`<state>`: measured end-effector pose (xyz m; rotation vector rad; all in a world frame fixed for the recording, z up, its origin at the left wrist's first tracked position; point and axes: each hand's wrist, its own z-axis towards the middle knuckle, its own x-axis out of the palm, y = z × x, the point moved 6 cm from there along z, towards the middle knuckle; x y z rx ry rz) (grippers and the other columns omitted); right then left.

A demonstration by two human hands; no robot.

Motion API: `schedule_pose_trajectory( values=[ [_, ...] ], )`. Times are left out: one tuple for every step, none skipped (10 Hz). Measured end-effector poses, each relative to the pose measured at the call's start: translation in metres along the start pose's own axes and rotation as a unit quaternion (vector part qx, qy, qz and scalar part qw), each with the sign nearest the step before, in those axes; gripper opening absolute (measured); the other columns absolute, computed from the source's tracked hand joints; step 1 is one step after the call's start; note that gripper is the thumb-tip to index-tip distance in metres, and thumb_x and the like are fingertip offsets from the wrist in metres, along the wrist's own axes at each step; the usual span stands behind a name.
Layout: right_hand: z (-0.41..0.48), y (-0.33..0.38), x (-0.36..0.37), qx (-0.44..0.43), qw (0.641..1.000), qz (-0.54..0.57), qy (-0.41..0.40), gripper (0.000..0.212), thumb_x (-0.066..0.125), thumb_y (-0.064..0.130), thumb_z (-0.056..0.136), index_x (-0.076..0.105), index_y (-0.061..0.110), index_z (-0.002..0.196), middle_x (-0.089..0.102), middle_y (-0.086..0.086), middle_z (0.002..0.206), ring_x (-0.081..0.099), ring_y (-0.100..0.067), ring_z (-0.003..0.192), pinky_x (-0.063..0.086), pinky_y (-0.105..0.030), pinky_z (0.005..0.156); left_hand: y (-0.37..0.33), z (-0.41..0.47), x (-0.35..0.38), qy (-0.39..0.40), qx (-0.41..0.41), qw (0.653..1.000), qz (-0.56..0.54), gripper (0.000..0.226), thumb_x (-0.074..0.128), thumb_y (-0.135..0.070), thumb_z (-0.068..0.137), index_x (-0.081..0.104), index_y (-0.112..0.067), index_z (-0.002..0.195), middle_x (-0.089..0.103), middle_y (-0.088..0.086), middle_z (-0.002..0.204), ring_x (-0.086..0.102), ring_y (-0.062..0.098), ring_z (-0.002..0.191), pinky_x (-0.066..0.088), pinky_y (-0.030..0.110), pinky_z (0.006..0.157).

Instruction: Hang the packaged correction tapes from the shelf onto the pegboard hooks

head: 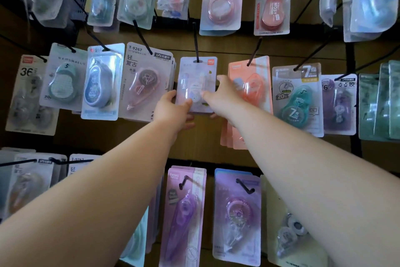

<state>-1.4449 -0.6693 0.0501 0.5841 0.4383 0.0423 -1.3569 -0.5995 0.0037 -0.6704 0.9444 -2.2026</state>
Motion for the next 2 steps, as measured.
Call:
schedule_pose_trajectory(
  values=[
    [-0.014, -0.002, -0.004, 0.005, 0.999, -0.041, 0.021, 0.06, 0.051, 0.023, 0.091, 0.019, 0.02, 0.142, 0.044, -0.01, 0.135, 0.059, -0.025, 0.101, 0.054, -0.029, 0.075, 0.002, -0.013, -0.005, 0.021, -0.02, 0.999, 0.027, 0.057, 0.048, -0.015, 0.093, 0.024, -0.017, 0.144, 0.041, 0.01, 0.143, 0.054, 0.018, 0.093, 0.052, 0.028, 0.065],
    [-0.037, 0.0, -0.017, 0.0, 0.998, -0.059, 0.021, 0.058, 0.05, 0.022, 0.091, 0.021, 0.022, 0.142, 0.055, -0.009, 0.115, 0.058, -0.019, 0.082, 0.051, -0.026, 0.063, -0.001, -0.033, -0.015, 0.021, -0.035, 0.997, 0.059, 0.056, 0.05, -0.016, 0.092, 0.026, -0.018, 0.143, 0.046, 0.012, 0.137, 0.055, 0.017, 0.091, 0.05, 0.024, 0.056]
  ],
)
